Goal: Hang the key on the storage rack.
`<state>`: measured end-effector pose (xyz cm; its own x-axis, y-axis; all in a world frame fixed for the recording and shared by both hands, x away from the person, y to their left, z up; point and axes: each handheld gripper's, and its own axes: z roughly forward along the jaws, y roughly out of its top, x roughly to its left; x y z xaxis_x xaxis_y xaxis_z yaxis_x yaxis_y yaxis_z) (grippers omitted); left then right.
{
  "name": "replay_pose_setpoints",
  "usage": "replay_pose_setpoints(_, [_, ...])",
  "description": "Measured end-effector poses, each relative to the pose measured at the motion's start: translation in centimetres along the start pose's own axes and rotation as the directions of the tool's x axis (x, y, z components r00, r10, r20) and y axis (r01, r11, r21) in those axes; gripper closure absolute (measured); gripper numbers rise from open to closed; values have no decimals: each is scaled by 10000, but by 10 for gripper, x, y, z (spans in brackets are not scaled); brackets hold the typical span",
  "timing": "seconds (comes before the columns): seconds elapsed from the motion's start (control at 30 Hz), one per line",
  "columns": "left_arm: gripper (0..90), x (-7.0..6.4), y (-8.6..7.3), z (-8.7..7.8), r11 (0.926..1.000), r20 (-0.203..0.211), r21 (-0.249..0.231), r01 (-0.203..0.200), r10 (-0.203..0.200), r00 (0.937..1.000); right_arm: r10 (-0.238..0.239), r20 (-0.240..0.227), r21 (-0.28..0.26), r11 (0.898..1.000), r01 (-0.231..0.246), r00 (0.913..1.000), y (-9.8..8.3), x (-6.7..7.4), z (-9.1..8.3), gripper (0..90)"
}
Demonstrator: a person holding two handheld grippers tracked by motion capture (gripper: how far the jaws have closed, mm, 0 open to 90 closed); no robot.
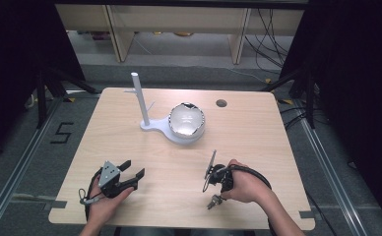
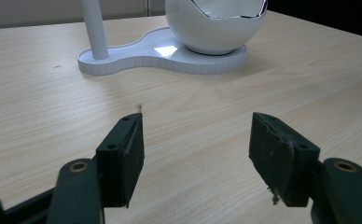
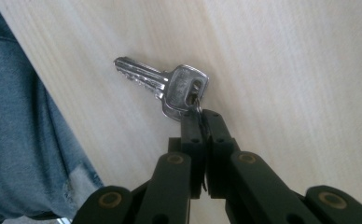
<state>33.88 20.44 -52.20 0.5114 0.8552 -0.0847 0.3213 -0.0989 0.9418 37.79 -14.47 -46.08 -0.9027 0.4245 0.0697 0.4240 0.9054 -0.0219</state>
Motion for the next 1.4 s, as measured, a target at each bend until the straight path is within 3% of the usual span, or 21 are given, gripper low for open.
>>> replay_pose_setpoints(0.23, [352,0,0,0,10000,9,-9,-9,9,10000,-251,327,-359,9990,263,9991,11,-3,-1,891])
replay_pose_setpoints(0.37, [351,0,0,0,10000,11,-12,-18,18,10000,-696,645,-625,9953,737,9955,22,-2,-1,891])
replay_pose_setpoints(0.6, [351,0,0,0,10000,16,-17,-9,9,10000,-1055,889,-596,9920,1110,9904,31,-3,-2,891])
replay_pose_setpoints(1.07, [351,0,0,1,9999,75,-90,-57,58,10000,-1357,840,-717,9873,1419,9872,39,-8,0,891])
replay_pose_setpoints(1.13, [351,-1,0,1,9999,62,-95,-72,72,10000,-1639,910,-713,9828,1706,9823,42,-9,-1,890])
replay_pose_setpoints(1.3, [350,-1,0,1,9999,63,-94,-77,77,10000,-1786,1006,-766,9795,1866,9788,47,-9,-1,890])
replay_pose_setpoints(1.4, [350,-1,0,0,9999,26,-24,-98,98,9999,-1623,995,-795,9821,1705,9817,48,-10,-1,890])
